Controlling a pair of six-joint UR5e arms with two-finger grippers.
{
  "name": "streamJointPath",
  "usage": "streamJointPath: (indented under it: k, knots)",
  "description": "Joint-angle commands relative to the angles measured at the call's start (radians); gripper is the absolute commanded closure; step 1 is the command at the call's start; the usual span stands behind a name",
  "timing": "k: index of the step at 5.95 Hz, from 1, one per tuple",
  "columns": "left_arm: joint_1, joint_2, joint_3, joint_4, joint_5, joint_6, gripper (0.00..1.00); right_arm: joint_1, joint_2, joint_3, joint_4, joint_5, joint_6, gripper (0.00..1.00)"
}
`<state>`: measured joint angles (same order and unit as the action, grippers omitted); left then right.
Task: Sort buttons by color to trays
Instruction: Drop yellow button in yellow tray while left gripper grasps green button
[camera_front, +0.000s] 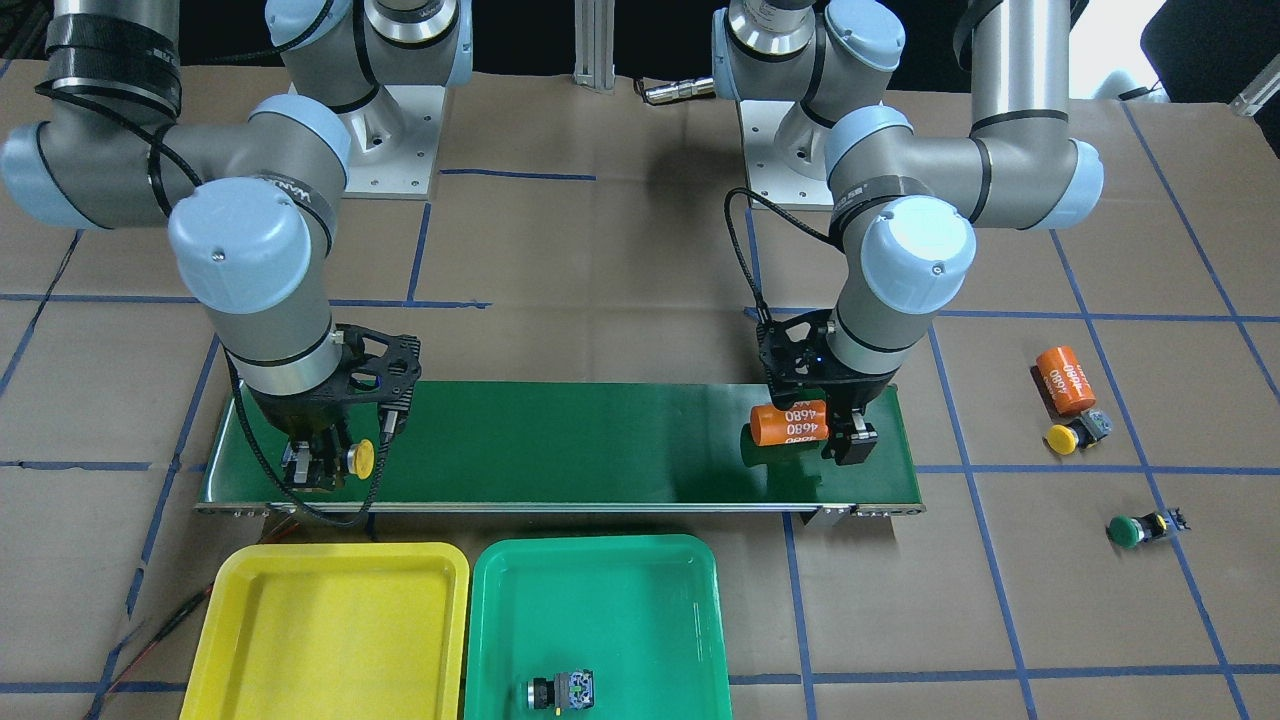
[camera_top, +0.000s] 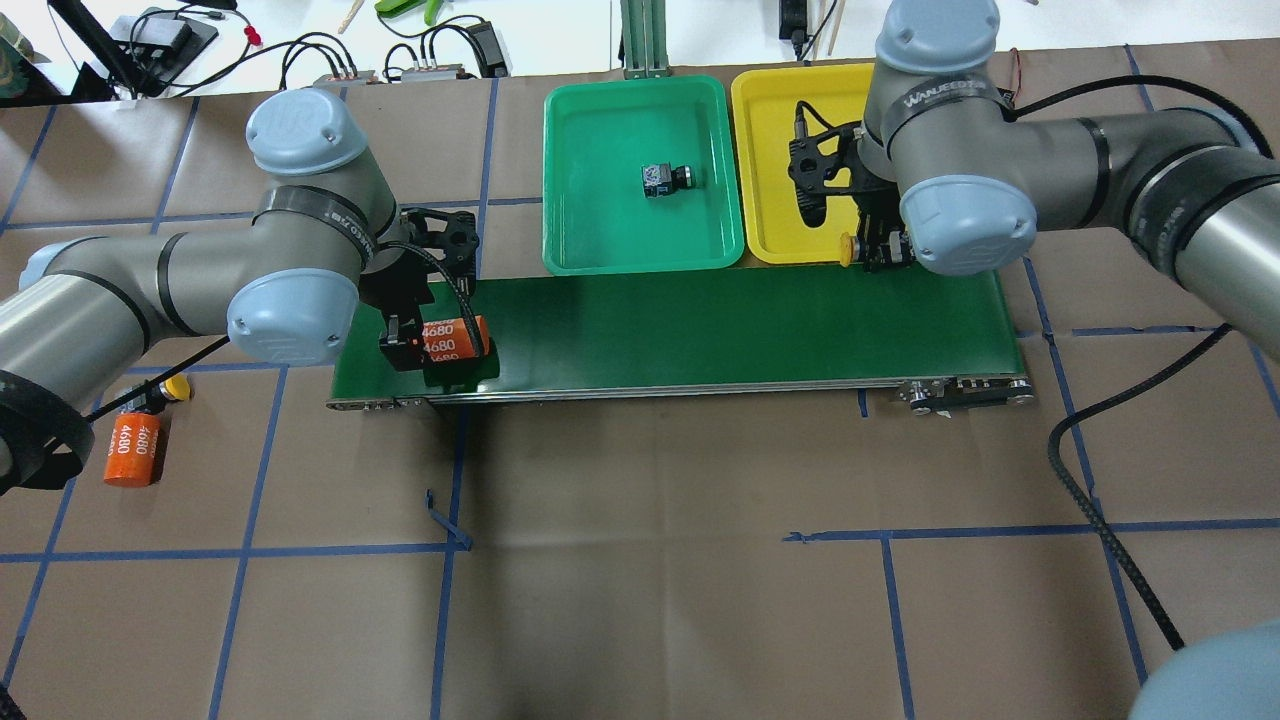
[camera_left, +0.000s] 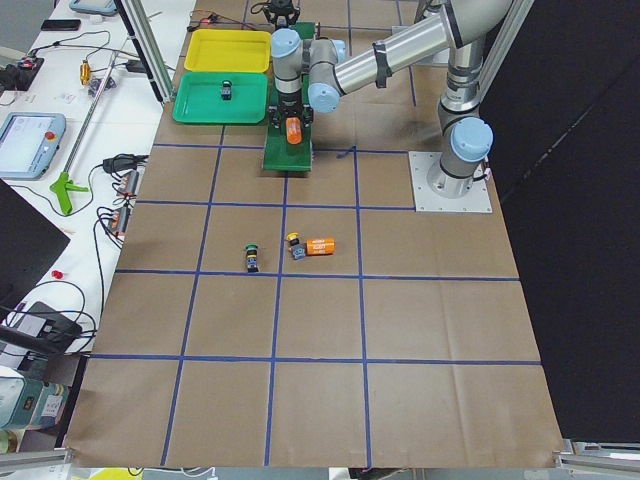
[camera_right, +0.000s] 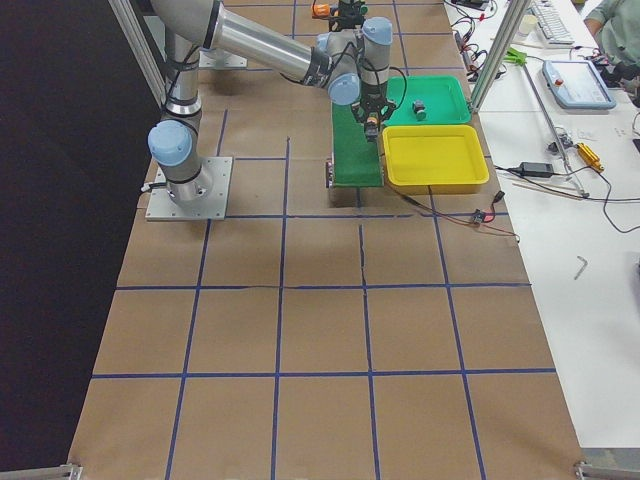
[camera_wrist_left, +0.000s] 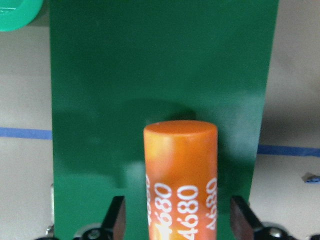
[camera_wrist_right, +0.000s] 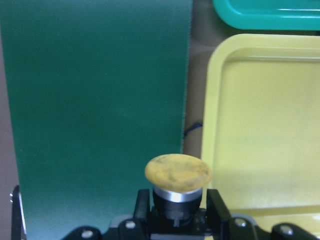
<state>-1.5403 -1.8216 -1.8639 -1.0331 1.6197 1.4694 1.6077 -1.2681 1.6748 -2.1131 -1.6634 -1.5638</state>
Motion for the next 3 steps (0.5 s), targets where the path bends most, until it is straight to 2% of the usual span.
streamJointPath:
  k: [1, 2, 3]
  knots:
    - [0.145, 0.008, 0.060, -0.005, -0.001, -0.043, 0.02, -0.005, 0.127, -0.224, 0.019, 0.008, -0.008, 0.94]
    - [0.284, -0.014, 0.072, -0.007, -0.003, -0.037, 0.02, -0.002, 0.263, -0.357, 0.019, 0.019, -0.008, 0.94]
    - [0.374, -0.019, 0.093, -0.002, -0.004, -0.024, 0.02, -0.002, 0.373, -0.445, 0.015, 0.049, -0.007, 0.94]
